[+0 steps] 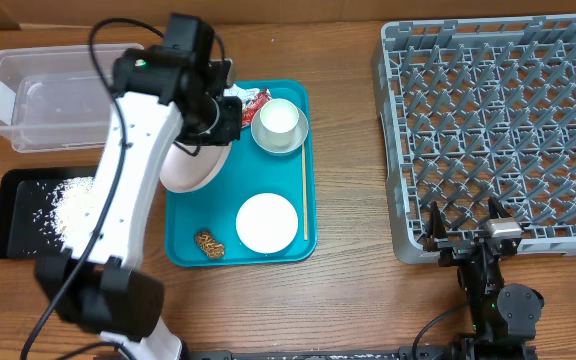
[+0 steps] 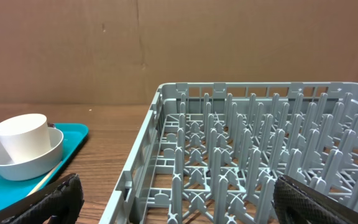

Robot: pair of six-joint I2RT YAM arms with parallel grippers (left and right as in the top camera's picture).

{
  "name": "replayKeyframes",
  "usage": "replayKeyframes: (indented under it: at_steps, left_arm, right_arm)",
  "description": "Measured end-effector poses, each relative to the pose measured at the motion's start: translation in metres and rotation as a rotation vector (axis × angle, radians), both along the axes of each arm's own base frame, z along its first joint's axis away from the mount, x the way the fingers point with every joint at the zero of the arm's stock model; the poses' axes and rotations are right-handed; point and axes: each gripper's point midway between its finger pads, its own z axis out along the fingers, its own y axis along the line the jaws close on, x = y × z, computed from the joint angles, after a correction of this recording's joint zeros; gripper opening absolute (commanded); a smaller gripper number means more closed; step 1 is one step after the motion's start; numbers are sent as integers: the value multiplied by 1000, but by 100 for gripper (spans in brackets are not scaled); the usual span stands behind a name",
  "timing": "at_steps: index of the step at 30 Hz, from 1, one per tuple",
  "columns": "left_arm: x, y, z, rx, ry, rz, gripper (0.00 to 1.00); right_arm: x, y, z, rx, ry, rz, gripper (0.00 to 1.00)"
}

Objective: Sort waste into correct bins and load items into the dishwasher
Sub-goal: 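Carry the emptied plate back and set it on the teal tray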

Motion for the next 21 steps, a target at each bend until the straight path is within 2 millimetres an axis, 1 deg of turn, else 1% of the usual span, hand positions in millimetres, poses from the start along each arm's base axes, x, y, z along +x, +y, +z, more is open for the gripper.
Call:
replayKeyframes:
  at_steps: [6, 13, 18, 19, 21]
  left_arm:
    - [9, -10, -47, 42, 110, 24, 4]
    - [7, -24, -79, 70, 187, 21, 4]
    - [8, -25, -100, 87, 240, 36, 4]
    - [8, -25, -104, 90, 248, 37, 8]
    - [8, -25, -109, 92, 256, 40, 25]
  right_arm:
    - [0, 0, 0, 0, 0, 0, 100]
    - [0, 0, 0, 0, 0, 0, 100]
    - [0, 0, 0, 0, 0, 0, 100]
    - [0, 0, 0, 0, 0, 0, 100]
    - [0, 0, 0, -1, 0, 0, 100]
